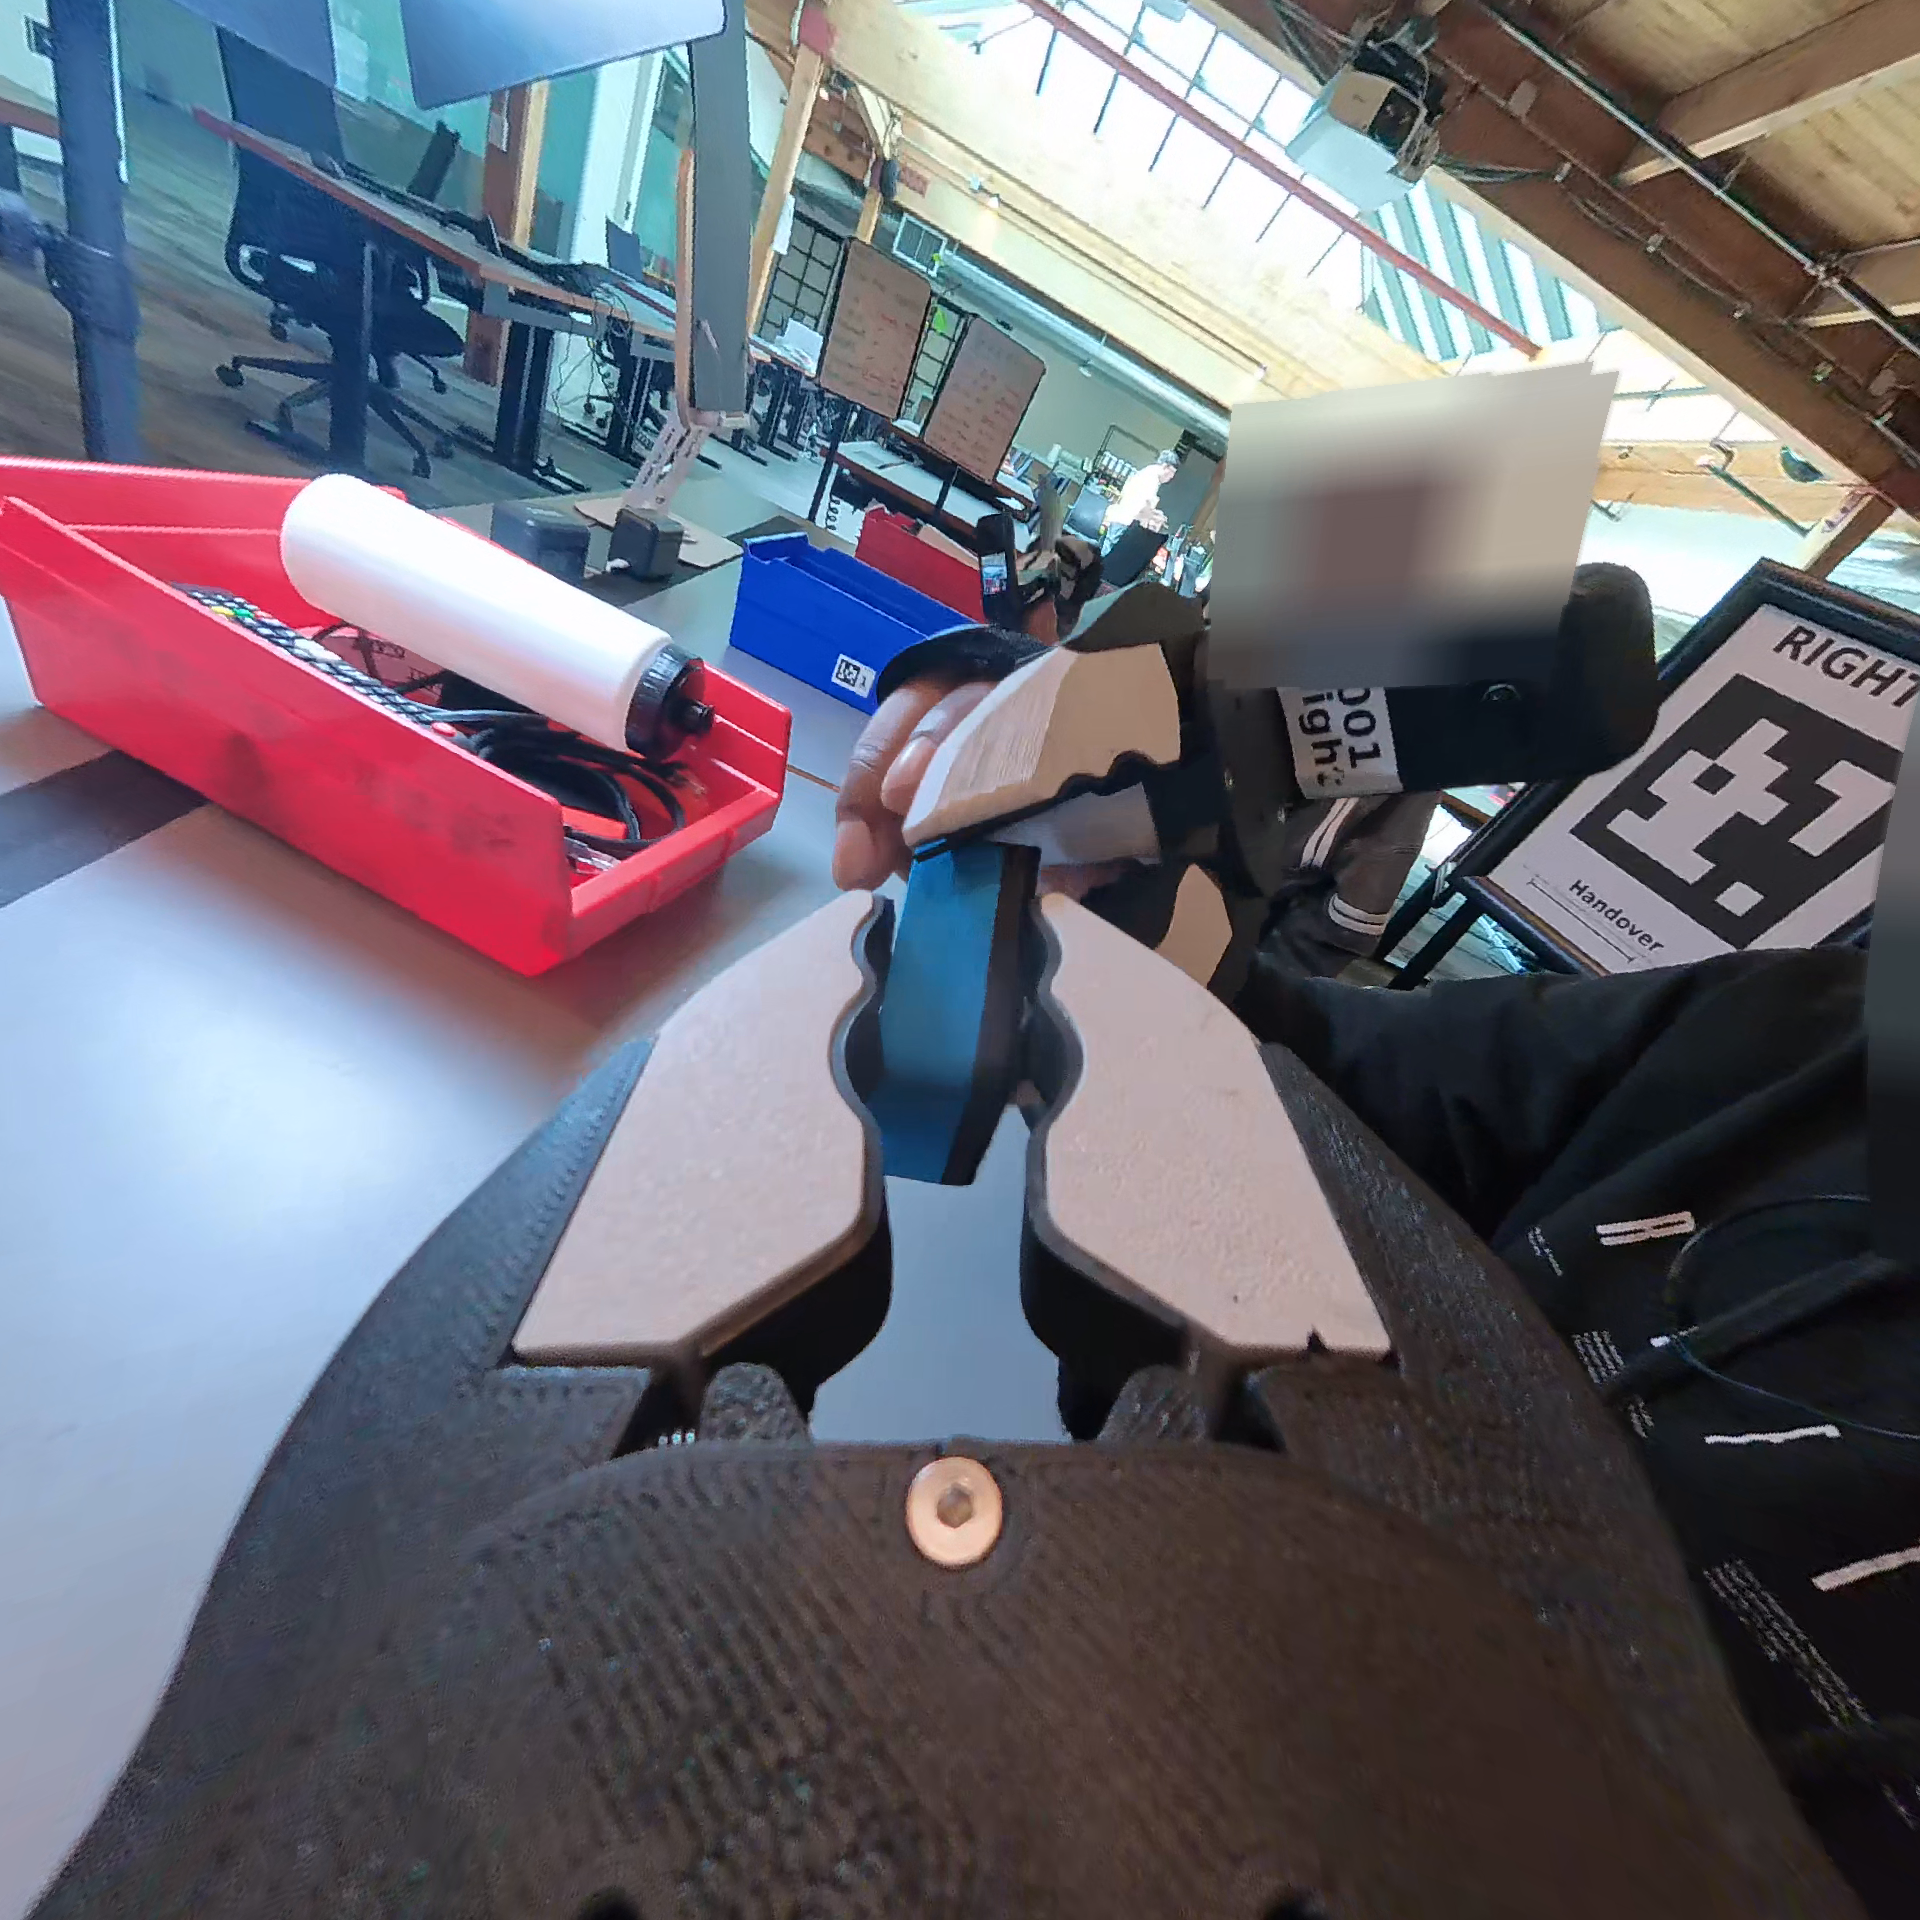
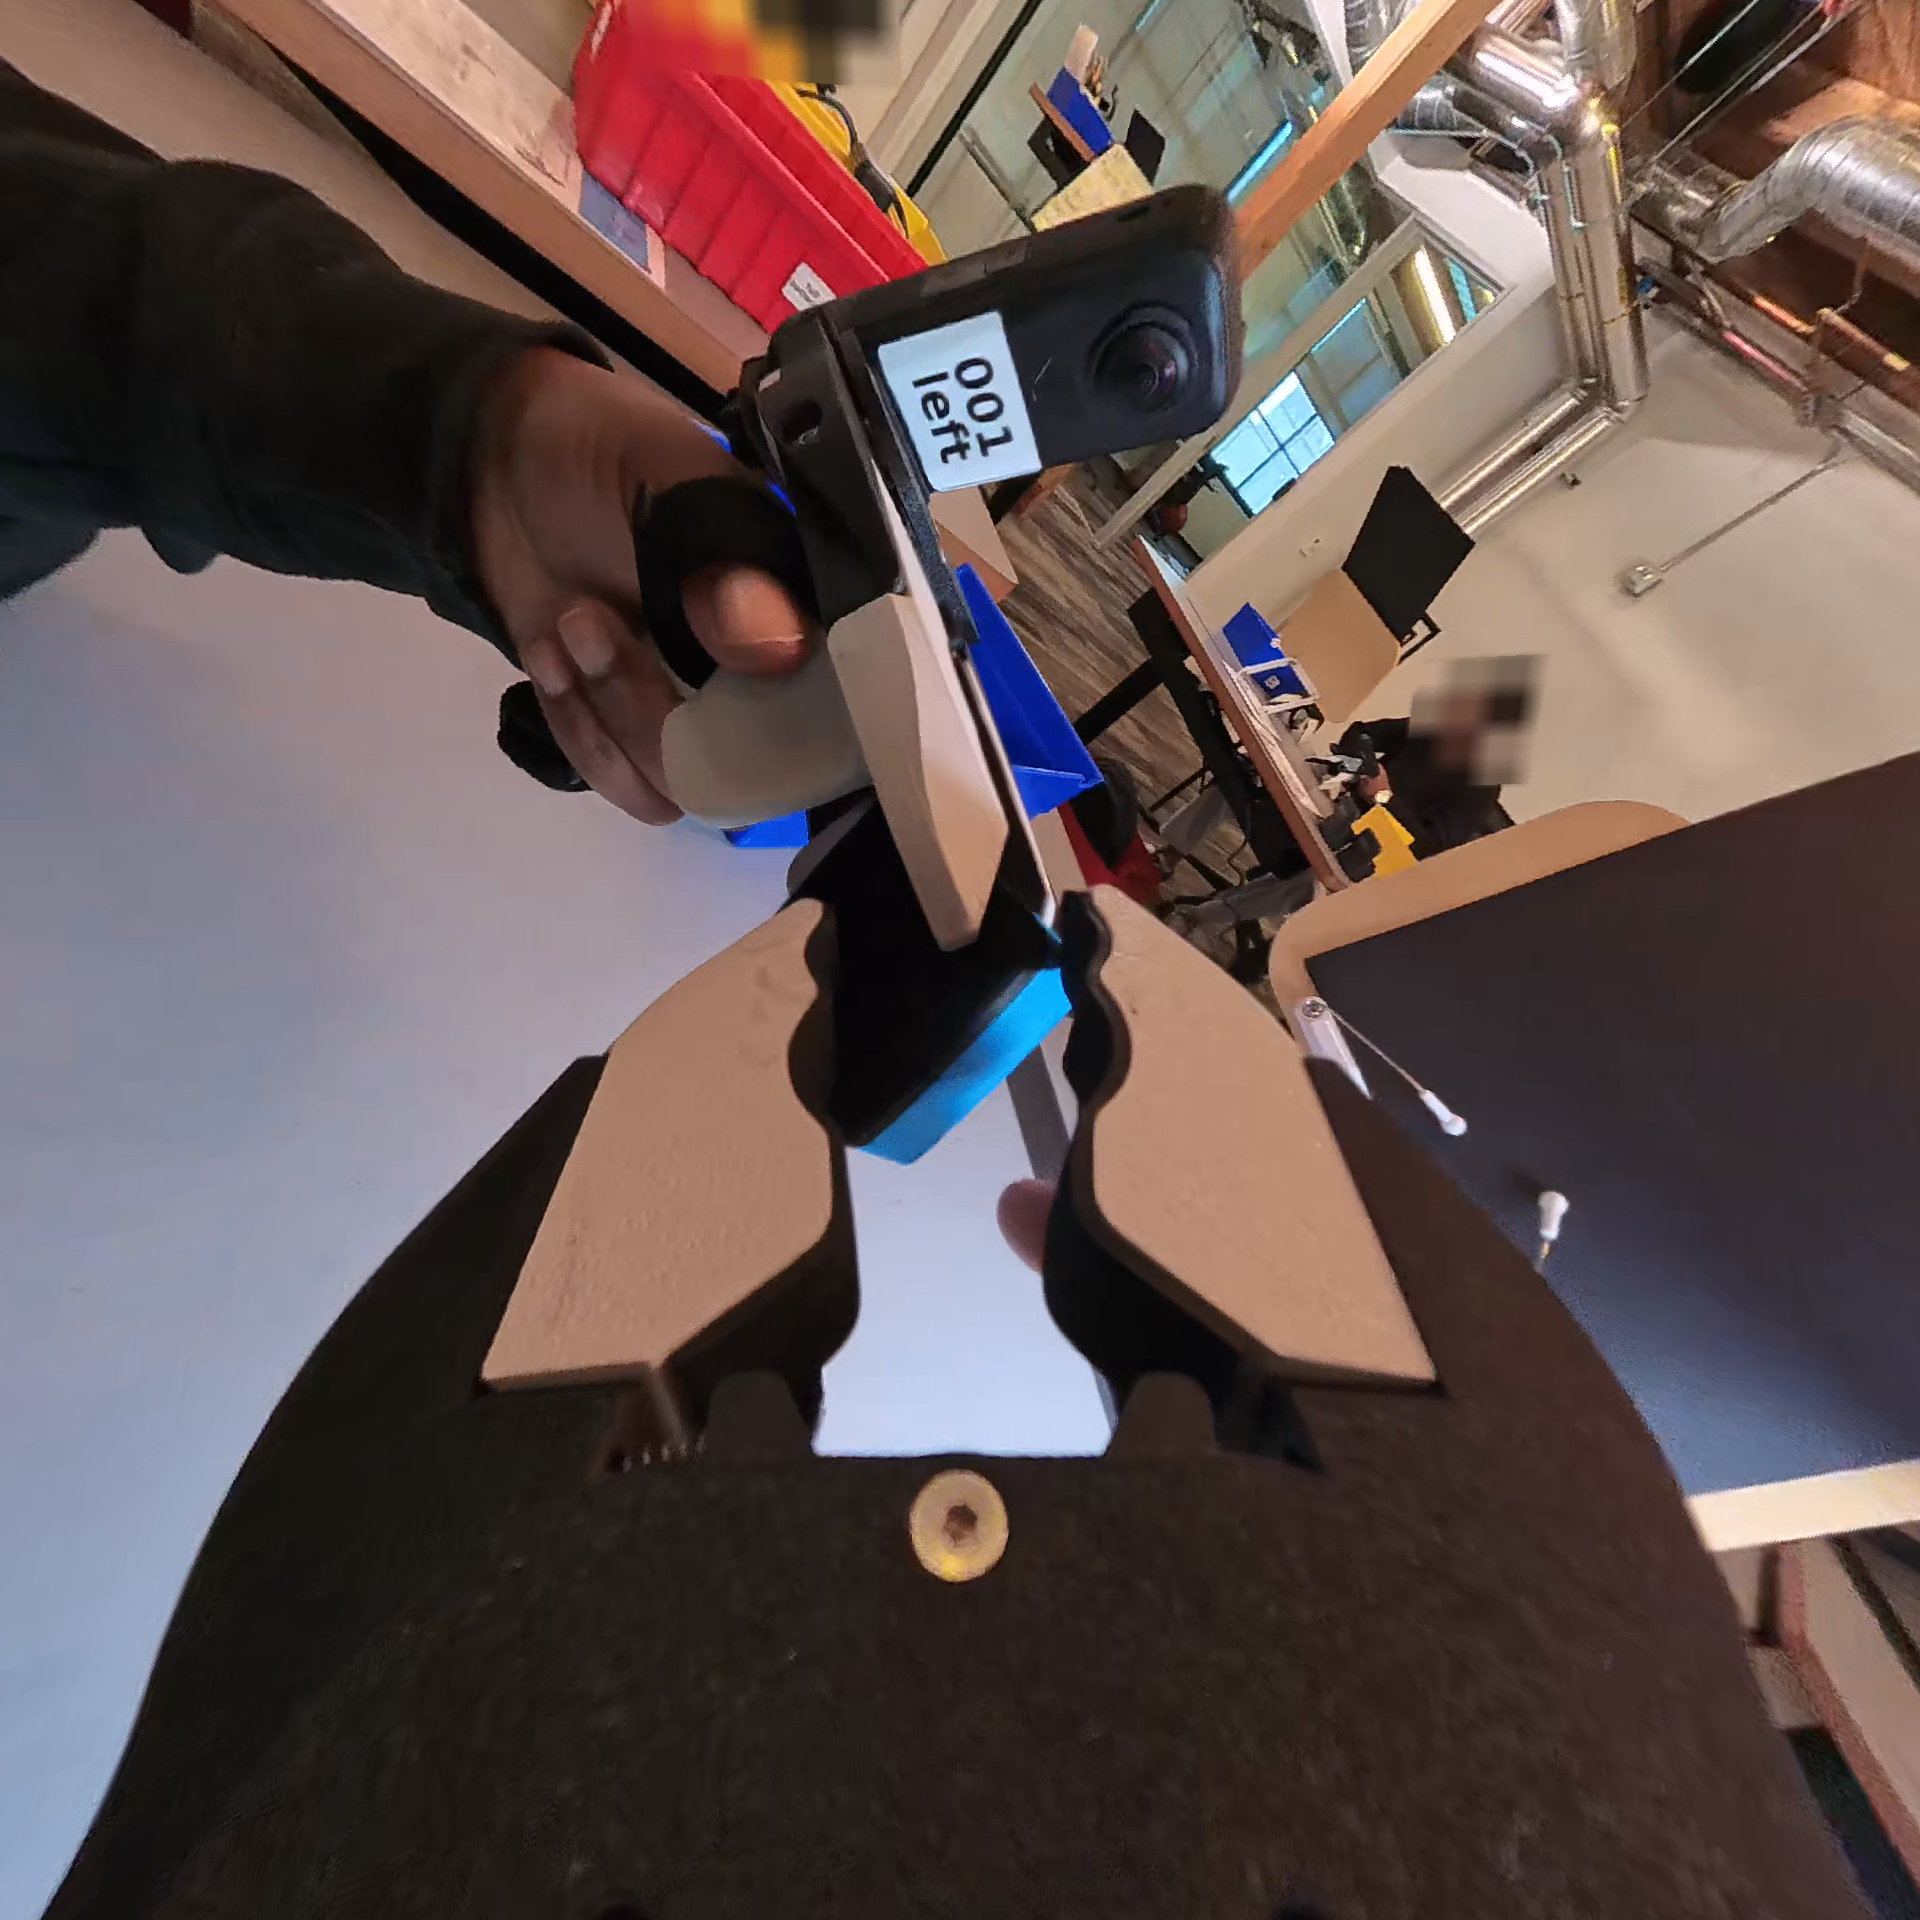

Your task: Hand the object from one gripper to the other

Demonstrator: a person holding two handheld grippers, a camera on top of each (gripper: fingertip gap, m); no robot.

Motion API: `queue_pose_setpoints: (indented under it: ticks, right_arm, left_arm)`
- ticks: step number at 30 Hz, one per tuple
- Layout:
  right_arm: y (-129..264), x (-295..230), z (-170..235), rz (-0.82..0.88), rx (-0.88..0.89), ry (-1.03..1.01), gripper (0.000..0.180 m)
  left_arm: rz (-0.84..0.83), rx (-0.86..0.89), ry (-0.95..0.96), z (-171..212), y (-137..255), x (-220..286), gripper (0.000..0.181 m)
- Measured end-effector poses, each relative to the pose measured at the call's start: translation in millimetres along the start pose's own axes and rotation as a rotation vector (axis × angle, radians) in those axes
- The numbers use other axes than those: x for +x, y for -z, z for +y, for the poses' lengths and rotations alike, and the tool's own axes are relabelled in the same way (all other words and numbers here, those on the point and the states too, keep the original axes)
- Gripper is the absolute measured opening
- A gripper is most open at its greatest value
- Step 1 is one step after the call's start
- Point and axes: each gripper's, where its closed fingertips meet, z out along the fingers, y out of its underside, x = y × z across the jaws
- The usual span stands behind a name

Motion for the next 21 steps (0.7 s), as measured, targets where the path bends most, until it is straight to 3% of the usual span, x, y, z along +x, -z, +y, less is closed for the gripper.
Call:
queue_pose_setpoints:
  ticks: [8, 16, 21]
  right_arm:
    - [4.1, -4.2, 3.2, -0.077, 0.024, -0.083, 0.032]
    - [8.9, -17.3, 7.8, -0.259, 0.043, -0.298, 0.036]
    - [10.1, -15.9, 6.7, -0.254, 0.05, -0.288, 0.032]
  left_arm:
    - [0.003, -0.053, -0.038, 8.7, -2.0, -0.1, 0.024]
    - [-0.147, -0.187, -0.436, 21.5, -1.8, -1.1, 0.023]
    - [-0.149, -0.175, -0.462, 18.5, -0.7, 0.1, 0.024]
